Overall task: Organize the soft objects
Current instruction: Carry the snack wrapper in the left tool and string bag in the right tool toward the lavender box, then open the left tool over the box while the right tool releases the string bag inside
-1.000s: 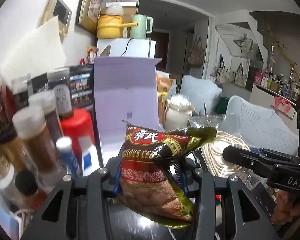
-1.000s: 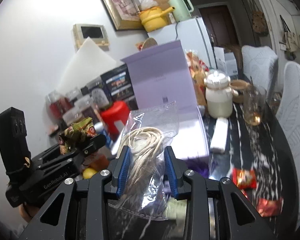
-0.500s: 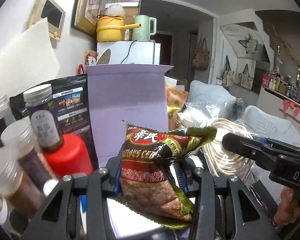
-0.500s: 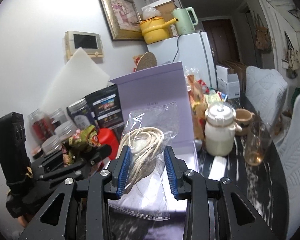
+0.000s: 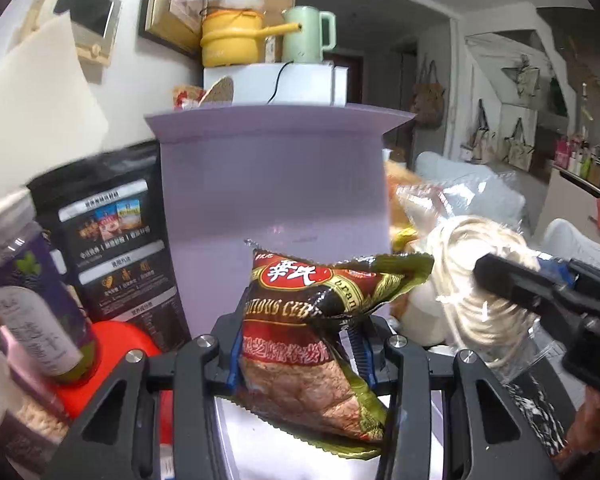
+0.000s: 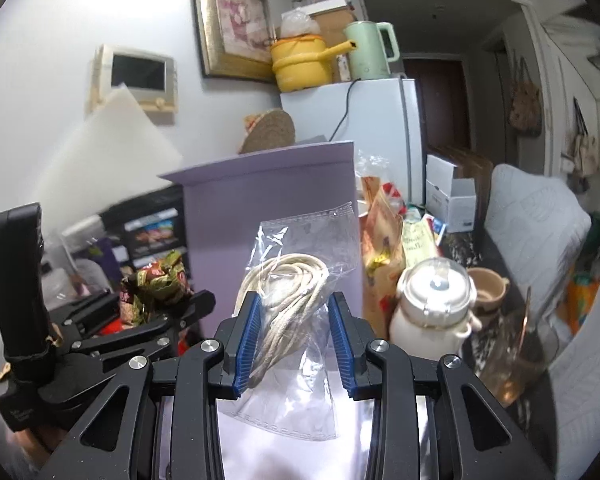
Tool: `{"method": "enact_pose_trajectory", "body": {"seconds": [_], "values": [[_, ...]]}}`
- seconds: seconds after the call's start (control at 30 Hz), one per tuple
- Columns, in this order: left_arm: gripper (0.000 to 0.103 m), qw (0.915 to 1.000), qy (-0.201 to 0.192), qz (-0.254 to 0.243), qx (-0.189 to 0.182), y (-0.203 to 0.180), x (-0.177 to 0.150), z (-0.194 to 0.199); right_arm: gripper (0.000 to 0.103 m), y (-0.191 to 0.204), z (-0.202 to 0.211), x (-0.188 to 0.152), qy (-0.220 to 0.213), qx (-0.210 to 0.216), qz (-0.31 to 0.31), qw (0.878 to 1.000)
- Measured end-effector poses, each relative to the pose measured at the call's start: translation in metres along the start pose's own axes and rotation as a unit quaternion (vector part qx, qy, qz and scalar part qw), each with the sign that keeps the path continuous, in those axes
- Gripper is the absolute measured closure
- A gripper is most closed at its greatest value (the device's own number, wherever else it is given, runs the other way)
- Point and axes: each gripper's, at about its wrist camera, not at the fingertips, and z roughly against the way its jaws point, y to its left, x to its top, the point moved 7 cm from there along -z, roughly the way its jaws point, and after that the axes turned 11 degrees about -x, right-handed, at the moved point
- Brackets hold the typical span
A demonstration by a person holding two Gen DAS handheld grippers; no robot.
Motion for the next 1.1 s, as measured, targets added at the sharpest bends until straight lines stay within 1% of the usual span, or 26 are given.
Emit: {"method": "enact_pose_trajectory", "body": {"seconds": [0.13,0.23,0.33,0.4,0.5,0.53,0.6,0.67,0.8,0.97,1.03,1.07,1.1], "values": [[0.06,0.9996,0.026,0.004,0.005,0.008,-0.01,-0.022,0.069,-0.001,-0.024,-0.002,0.015,0.009,-0.004,1.0],[0.06,0.9989,0.046,0.0,0.013,0.01,-0.019,-0.035,0.069,-0.005,-0.051,-0.018,0.055,-0.001,-0.001,0.998],[0.06,0.9969,0.077,0.012,0.009,0.014,-0.033,-0.051,0.069,-0.01,-0.068,-0.032,0.082,-0.006,0.003,0.997],[0.06,0.9959,0.089,0.008,0.014,0.014,-0.041,-0.059,0.069,-0.012,-0.074,-0.04,0.092,-0.013,0.003,0.996],[0.06,0.9942,0.105,0.001,0.022,0.013,-0.053,-0.069,0.069,-0.014,-0.081,-0.046,0.099,-0.022,0.01,0.995],[0.06,0.9937,0.11,0.002,0.02,0.012,-0.056,-0.071,0.069,-0.015,-0.082,-0.047,0.1,-0.024,0.012,0.995],[0.06,0.9909,0.134,0.008,0.012,0.011,-0.066,-0.079,0.069,-0.014,-0.084,-0.05,0.101,-0.024,0.013,0.994],[0.06,0.9894,0.143,0.02,0.006,0.013,-0.071,-0.083,0.069,-0.014,-0.087,-0.052,0.103,-0.026,0.009,0.994],[0.06,0.9881,0.151,0.025,0.015,0.02,-0.077,-0.087,0.068,-0.011,-0.092,-0.055,0.115,-0.013,0.001,0.993],[0.06,0.9861,0.164,0.027,0.012,0.02,-0.08,-0.089,0.066,-0.009,-0.094,-0.057,0.119,-0.009,0.0,0.993],[0.059,0.9833,0.178,0.036,0.004,0.021,-0.076,-0.103,0.063,-0.009,-0.093,-0.056,0.119,-0.012,-0.002,0.993],[0.059,0.9808,0.19,0.043,0.007,0.022,-0.079,-0.106,0.06,-0.009,-0.093,-0.055,0.118,-0.013,-0.002,0.993],[0.056,0.9788,0.199,0.045,0.013,0.024,-0.082,-0.108,0.051,-0.009,-0.092,-0.055,0.117,-0.015,-0.001,0.993]]}}
